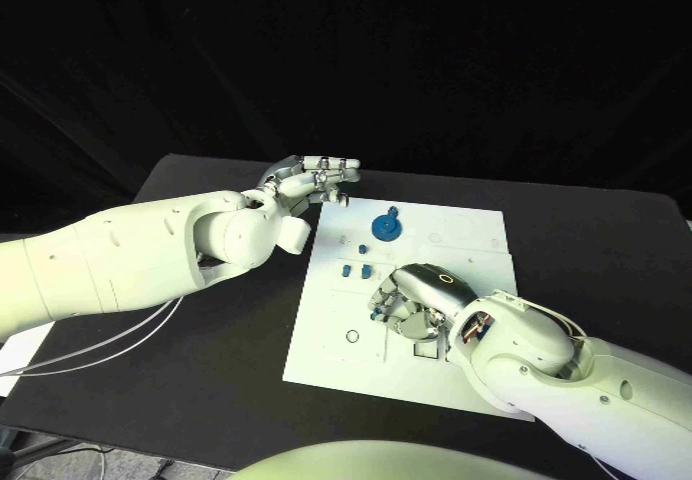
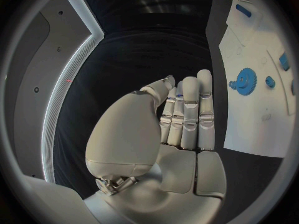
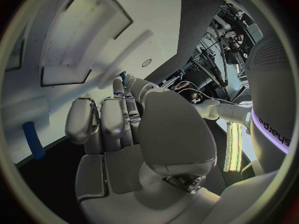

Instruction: Assemble the parts on the task board

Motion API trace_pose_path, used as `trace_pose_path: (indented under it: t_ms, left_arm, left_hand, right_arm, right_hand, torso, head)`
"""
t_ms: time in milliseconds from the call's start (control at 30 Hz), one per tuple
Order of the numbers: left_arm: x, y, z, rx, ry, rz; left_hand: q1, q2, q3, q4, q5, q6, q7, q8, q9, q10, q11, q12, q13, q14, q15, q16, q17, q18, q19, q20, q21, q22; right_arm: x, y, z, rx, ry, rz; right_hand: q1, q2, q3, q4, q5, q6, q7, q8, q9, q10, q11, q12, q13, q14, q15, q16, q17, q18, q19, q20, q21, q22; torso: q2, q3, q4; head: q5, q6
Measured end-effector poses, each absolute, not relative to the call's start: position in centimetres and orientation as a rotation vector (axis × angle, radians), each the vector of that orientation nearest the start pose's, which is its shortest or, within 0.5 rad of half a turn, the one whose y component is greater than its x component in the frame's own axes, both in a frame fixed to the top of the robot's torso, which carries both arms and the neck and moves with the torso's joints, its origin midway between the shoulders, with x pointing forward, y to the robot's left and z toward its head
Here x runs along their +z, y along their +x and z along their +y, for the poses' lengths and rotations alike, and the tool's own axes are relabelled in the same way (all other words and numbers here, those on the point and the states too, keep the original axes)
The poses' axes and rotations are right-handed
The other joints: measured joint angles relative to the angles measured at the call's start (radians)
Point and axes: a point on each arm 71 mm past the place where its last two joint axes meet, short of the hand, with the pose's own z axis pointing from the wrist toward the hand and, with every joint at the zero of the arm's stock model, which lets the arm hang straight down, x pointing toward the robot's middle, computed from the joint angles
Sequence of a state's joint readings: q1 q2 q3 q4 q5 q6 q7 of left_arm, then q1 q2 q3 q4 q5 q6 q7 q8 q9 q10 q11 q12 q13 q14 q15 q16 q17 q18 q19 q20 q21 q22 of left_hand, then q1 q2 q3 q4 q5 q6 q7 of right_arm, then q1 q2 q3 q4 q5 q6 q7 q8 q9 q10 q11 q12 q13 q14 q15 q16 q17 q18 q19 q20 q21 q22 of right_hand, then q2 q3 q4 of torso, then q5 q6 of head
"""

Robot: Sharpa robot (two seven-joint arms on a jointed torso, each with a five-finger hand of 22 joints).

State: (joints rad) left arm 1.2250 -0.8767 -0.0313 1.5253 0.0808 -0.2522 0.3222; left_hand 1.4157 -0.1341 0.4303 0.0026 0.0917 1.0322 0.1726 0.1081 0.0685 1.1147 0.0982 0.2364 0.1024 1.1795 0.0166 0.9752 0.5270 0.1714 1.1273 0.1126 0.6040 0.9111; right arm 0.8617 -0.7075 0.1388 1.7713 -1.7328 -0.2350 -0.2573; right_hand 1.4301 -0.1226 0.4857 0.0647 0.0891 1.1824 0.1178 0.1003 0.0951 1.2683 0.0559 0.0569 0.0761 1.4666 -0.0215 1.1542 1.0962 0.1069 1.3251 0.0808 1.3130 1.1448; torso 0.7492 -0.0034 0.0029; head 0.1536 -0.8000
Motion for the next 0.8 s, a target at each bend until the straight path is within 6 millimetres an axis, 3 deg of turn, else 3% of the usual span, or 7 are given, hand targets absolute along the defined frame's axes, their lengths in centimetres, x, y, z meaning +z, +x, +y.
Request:
trace_pose_path:
  t_ms: [133, 233, 367, 500, 800]
  left_arm:
    - [-16.88, 49.40, 22.36, -1.572, -1.224, 1.445]
    - [-16.88, 49.39, 22.34, -1.573, -1.224, 1.447]
    - [-16.88, 49.37, 22.31, -1.574, -1.224, 1.448]
    - [-16.89, 49.36, 22.28, -1.575, -1.228, 1.450]
    - [-16.93, 49.35, 22.28, -1.577, -1.239, 1.453]
  left_hand:
    - [0.000, 0.000, 0.000, 0.000, 0.000, 0.000, 0.000, 0.000, 0.000, 0.000, 0.000, 0.000, 0.000, 0.000, 0.000, 0.000, 0.000, 0.000, 0.000, 0.000, 0.000, 0.000]
    - [0.000, 0.000, -0.003, -0.003, 0.000, -0.003, -0.003, 0.000, 0.000, 0.000, 0.000, 0.000, 0.000, 0.000, 0.000, 0.000, -0.001, 0.000, 0.000, 0.000, 0.000, -0.002]
    - [0.000, 0.000, -0.003, -0.003, 0.000, -0.003, -0.003, 0.000, 0.000, 0.000, 0.000, 0.000, 0.000, 0.000, 0.000, 0.000, -0.001, 0.000, 0.000, 0.000, 0.000, -0.002]
    - [0.000, 0.000, -0.005, 0.000, 0.000, -0.004, -0.003, 0.000, 0.000, -0.003, 0.003, 0.004, 0.000, 0.000, 0.000, 0.000, -0.001, 0.000, 0.000, 0.000, 0.000, -0.002]
    - [0.000, 0.000, -0.005, 0.000, 0.000, -0.004, -0.004, 0.000, 0.000, -0.003, 0.003, 0.004, 0.000, 0.000, 0.000, 0.000, -0.002, 0.000, 0.000, 0.000, 0.000, -0.003]
  right_arm:
    - [-23.06, 38.12, -7.54, 0.868, -0.304, 1.724]
    - [-23.17, 38.00, -7.43, 0.863, -0.307, 1.728]
    - [-23.41, 37.86, -7.34, 0.850, -0.311, 1.737]
    - [-23.41, 37.80, -7.28, 0.841, -0.312, 1.737]
    - [-23.42, 37.62, -7.25, 0.833, -0.304, 1.729]
  right_hand:
    - [-0.004, 0.004, 0.000, 0.000, 0.000, -0.001, 0.000, 0.000, 0.000, -0.001, 0.001, 0.000, -0.001, 0.000, 0.000, 0.000, 0.000, 0.000, 0.000, 0.000, 0.004, 0.000]
    - [-0.024, -0.007, -0.002, 0.002, 0.003, -0.019, 0.015, -0.009, 0.000, -0.030, 0.013, 0.000, -0.006, 0.000, 0.000, 0.000, -0.007, 0.000, -0.001, 0.001, 0.004, -0.006]
    - [-0.058, -0.011, -0.011, 0.011, 0.012, -0.056, 0.030, -0.031, -0.011, -0.084, 0.026, 0.000, -0.014, 0.000, 0.014, 0.000, -0.019, 0.000, -0.013, 0.013, -0.002, -0.018]
    - [-0.062, -0.027, -0.014, 0.014, 0.018, -0.081, 0.041, -0.032, -0.019, -0.112, 0.035, 0.009, -0.007, 0.000, 0.022, -0.008, -0.033, 0.000, -0.023, 0.023, -0.009, -0.030]
    - [-0.067, -0.032, -0.031, 0.008, 0.018, -0.110, 0.045, -0.032, -0.024, -0.166, 0.037, 0.005, -0.015, 0.000, 0.029, -0.043, -0.081, 0.000, -0.049, 0.037, -0.039, -0.074]
  torso:
    - [0.000, 0.0004, -0.0001]
    - [0.000, 0.0004, -0.0005]
    - [0.000, 0.0002, -0.0003]
    - [0.000, 0.0000, 0.0000]
    - [-0.001, 0.0006, -0.0005]
  head:
    - [0.001, -0.001]
    - [0.001, -0.001]
    - [0.001, -0.001]
    - [0.001, -0.002]
    - [0.001, 0.000]
